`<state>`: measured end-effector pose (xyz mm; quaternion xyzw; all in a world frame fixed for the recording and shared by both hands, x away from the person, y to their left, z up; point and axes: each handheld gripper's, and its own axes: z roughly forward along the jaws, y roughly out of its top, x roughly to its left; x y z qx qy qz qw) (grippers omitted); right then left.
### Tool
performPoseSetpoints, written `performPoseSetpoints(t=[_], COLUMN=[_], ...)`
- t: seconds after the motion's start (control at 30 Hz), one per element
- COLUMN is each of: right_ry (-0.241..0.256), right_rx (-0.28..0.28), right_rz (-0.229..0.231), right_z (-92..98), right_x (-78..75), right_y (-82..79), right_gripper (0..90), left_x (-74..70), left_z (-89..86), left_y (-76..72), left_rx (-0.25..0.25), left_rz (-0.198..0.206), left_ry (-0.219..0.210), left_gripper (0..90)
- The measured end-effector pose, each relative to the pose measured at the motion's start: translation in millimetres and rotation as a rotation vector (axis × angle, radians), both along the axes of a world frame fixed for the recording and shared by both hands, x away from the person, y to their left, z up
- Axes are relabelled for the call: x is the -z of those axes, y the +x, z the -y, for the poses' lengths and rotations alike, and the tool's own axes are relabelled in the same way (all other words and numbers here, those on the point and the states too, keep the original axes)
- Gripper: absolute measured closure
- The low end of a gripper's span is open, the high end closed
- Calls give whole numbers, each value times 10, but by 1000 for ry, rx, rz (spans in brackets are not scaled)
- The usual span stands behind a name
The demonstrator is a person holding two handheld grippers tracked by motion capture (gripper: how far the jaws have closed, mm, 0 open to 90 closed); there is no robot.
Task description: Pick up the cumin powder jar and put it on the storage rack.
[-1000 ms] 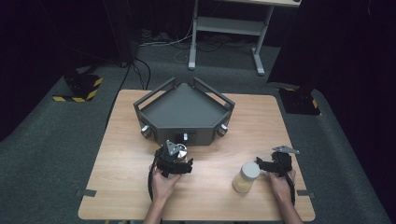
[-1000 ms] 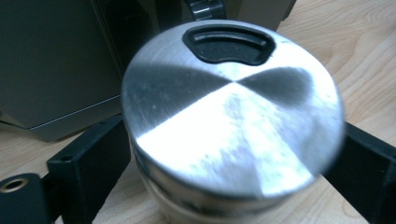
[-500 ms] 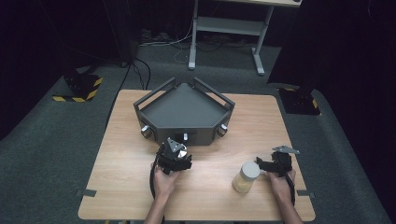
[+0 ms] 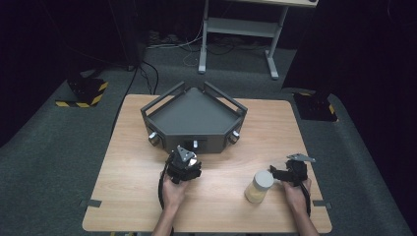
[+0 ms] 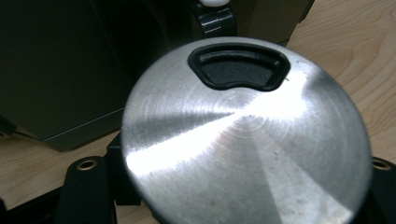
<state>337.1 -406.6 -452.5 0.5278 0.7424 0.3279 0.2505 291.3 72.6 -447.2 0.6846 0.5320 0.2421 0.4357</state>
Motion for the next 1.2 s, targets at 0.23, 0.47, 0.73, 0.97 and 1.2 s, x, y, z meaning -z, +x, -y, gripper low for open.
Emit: performPoseSetpoints(t=[0.23, 0.47, 0.73, 0.97, 1.2], right_ry=[1, 1, 2, 2, 2], right_rx=[-1, -2, -3, -3, -6], right_rz=[0, 0, 0, 0, 0], right_z=[3, 4, 4, 5, 6], right_x=[0, 1, 0, 0, 0], right_y=[1, 1, 0, 0, 2], right_gripper=[103, 105, 107, 107, 106], left_x=[-2, -111, -254, -407, -657], left_z=[-5, -51, -85, -137, -141], left_y=[3, 19, 25, 79, 138], left_rx=[5, 56, 108, 173, 251], left_rz=[0, -26, -29, -54, -82], left_ry=[-3, 65, 94, 96, 178], left_gripper=[318, 318, 319, 320, 320])
